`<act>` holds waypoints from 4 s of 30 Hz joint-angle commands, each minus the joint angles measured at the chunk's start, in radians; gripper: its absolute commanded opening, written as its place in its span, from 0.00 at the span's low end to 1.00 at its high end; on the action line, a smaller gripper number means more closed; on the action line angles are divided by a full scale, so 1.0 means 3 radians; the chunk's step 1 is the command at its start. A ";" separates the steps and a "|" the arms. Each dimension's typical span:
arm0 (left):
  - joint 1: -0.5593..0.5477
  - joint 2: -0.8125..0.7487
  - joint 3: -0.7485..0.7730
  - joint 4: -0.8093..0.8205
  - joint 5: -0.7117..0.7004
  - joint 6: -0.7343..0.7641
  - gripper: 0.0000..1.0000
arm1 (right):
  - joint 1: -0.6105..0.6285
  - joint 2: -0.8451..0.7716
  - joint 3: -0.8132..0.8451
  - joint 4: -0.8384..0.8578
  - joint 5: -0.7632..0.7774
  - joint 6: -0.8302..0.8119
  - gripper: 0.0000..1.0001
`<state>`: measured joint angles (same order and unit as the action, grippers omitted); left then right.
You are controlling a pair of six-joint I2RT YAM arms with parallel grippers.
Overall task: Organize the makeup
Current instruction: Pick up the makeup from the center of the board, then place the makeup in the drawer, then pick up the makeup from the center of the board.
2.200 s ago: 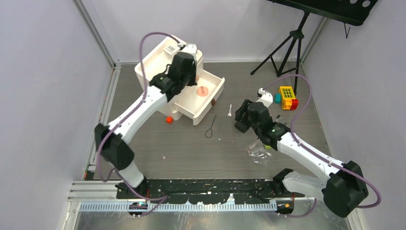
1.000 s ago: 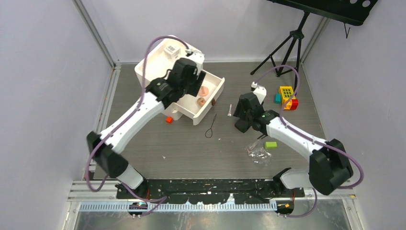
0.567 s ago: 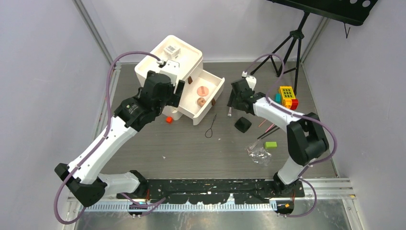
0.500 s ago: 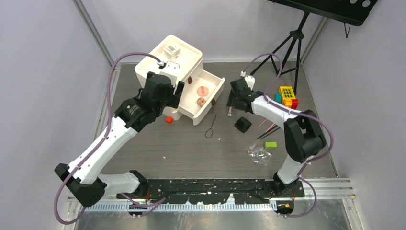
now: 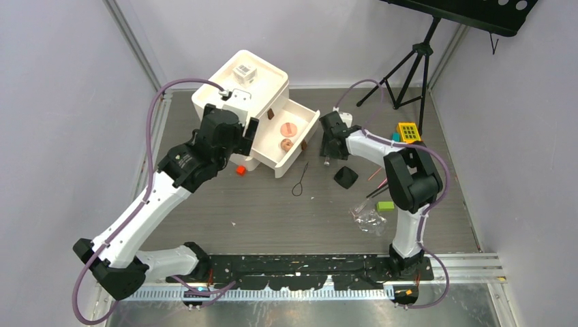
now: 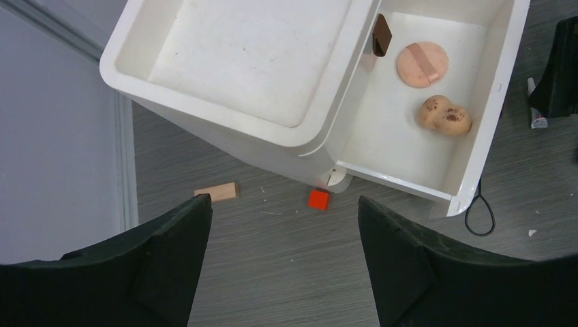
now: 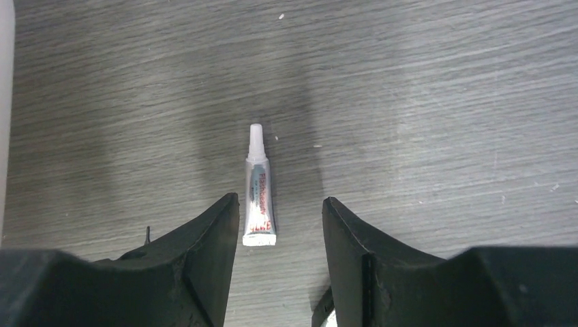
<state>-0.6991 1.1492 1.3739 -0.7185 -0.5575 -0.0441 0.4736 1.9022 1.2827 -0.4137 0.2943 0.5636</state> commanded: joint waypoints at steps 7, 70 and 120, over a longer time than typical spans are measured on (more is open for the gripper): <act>0.0003 -0.0078 -0.0041 0.0104 -0.0104 0.0016 0.81 | -0.0013 0.0252 0.0267 -0.0109 0.0017 -0.0073 0.44; 0.0409 0.0094 -0.0054 0.0190 0.0236 -0.0173 0.83 | 0.0170 -0.0256 0.1151 0.0775 -0.0996 0.0391 0.42; 0.0408 0.0021 -0.0054 0.0179 0.0580 -0.0287 0.83 | -0.0381 -0.0933 -0.0495 -0.0208 -0.0046 0.0129 0.87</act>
<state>-0.5804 1.1908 1.3476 -0.6914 -0.4126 -0.1238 0.4213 1.5875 1.1072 -0.5915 0.3321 0.6662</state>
